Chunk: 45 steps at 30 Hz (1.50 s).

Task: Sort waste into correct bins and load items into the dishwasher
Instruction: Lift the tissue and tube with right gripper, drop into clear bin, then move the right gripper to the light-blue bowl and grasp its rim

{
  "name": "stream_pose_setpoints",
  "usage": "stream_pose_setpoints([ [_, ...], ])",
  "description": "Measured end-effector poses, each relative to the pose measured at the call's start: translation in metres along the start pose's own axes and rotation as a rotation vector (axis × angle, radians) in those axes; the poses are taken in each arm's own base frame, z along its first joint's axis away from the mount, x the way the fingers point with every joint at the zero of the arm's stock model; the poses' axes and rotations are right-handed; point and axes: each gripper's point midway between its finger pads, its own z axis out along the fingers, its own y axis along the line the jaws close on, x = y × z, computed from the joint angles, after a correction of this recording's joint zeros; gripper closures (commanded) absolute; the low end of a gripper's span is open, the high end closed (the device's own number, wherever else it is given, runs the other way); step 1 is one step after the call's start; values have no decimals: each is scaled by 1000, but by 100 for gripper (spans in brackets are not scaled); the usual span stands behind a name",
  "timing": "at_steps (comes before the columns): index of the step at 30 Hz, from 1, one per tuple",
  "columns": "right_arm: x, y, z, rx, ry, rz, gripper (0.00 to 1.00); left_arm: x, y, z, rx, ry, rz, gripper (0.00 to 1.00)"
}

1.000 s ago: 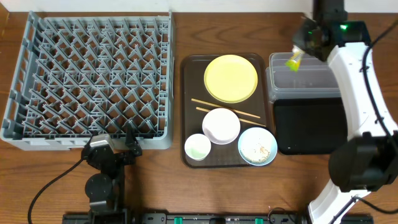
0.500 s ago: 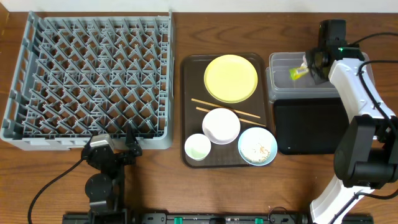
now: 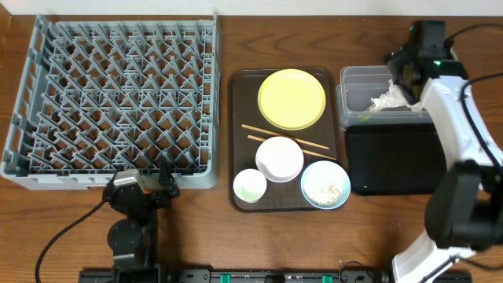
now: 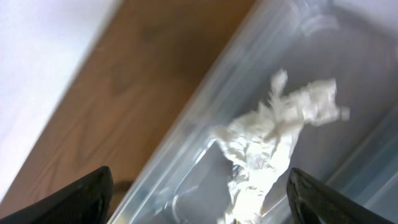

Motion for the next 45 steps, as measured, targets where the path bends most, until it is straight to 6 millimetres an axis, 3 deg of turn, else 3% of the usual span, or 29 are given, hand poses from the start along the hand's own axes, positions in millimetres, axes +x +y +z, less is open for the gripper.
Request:
stream_pose_setpoints([
  [4, -7, 30, -54, -174, -7, -202, 7, 0, 0, 0, 0, 0, 0, 5],
  [6, 2, 49, -88, -288, 8, -323, 5, 0, 0, 0, 0, 0, 0, 5],
  [9, 34, 70, -126, -414, 75, -484, 5, 0, 0, 0, 0, 0, 0, 5],
  [12, 84, 75, -139, -460, 203, -620, 5, 0, 0, 0, 0, 0, 0, 5],
  [17, 160, 62, -153, -443, 400, -835, 9, 0, 0, 0, 0, 0, 0, 5],
  [23, 217, 17, -173, -291, 570, -1029, 15, 0, 0, 0, 0, 0, 0, 5],
  [27, 238, -4, -179, -225, 631, -1108, 14, 0, 0, 0, 0, 0, 0, 5],
  [31, 264, -28, -168, -166, 673, -1183, 17, 0, 0, 0, 0, 0, 0, 5],
  [38, 312, -56, -130, -172, 669, -1278, 32, 0, 0, 0, 0, 0, 0, 5],
  [45, 350, -81, -110, -219, 659, -1391, 50, 0, 0, 0, 0, 1, 0, 5],
])
